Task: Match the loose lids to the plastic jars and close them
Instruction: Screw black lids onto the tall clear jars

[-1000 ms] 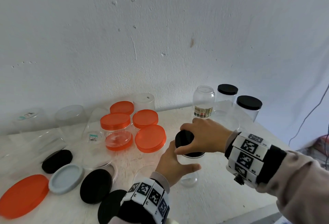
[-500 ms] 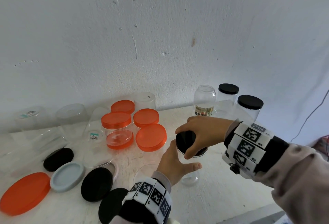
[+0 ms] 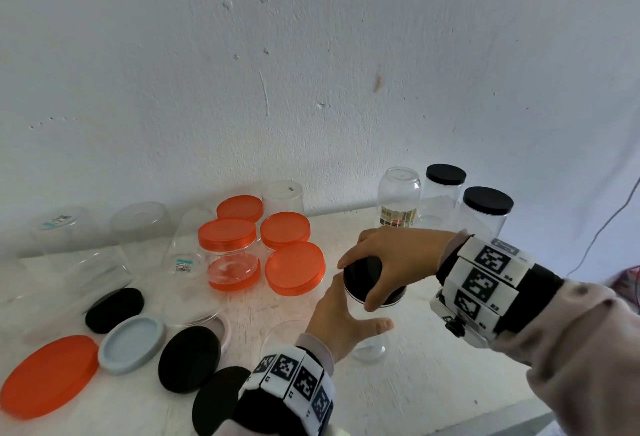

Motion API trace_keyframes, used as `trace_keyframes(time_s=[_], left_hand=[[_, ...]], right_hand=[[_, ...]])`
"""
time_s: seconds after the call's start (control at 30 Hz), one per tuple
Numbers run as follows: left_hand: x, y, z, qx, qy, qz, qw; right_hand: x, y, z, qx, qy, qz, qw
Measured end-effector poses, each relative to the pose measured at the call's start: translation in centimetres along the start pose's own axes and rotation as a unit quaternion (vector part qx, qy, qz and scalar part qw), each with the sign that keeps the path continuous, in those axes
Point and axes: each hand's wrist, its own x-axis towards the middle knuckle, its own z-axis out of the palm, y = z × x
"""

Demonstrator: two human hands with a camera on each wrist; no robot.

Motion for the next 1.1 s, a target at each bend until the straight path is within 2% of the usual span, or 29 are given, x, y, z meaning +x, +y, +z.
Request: trace_keyframes(time_s=[0.13,0.27,0.4,0.5,0.7,0.77,0.83,0.93,1.03,1.1], left_hand=[[0.0,-0.2,0.0,-0.009,0.002,0.000,1.000],[0.0,-0.4,0.0,-0.011,0.001,-0.001,1.000],[0.1,-0.3,0.1,0.001,0.006,-0.005,1.000],[0.1,-0.3,0.1,0.004,0.006,-0.002,1.000],[0.0,-0.3,0.1,-0.006,0.008,0.003,1.000],[0.0,-0.3,0.1,-0.004,0.006,0.005,1.000],[0.0,-0.3,0.1,-0.010,0.006,0.001,1.000],[0.0,-0.3,0.2,-0.004,0.009,-0.008,1.000],[0.0,-0.2,0.2,-0.004,0.009,-0.004,1.000],[0.0,-0.2,0.2,-0.007,0.007,-0.006,1.000]], right_hand=[[0.3,-0.2,0.8,-0.014,0.044,0.042,0.998],[0.5,-0.6,0.5,-0.016,0.010,0.074,0.997],[0.3,-0.6,-0.6,-0.002,-0.060,0.036,0.998],[0.2,-0.2,-0.6,0.008,-0.036,0.023,0.999],[0.6,-0.4,0.8,0.000,0.040,0.087,0.995],[0.6,-0.5,0.7,-0.004,0.033,0.098,0.995],[0.4,-0.5,0.2,0.003,-0.011,0.097,0.995],[0.2,-0.6,-0.5,0.015,-0.062,0.055,0.996],[0.4,-0.4,-0.5,0.002,-0.041,0.035,0.999],[0.6,-0.3,-0.2,-0.008,-0.018,0.057,0.998]])
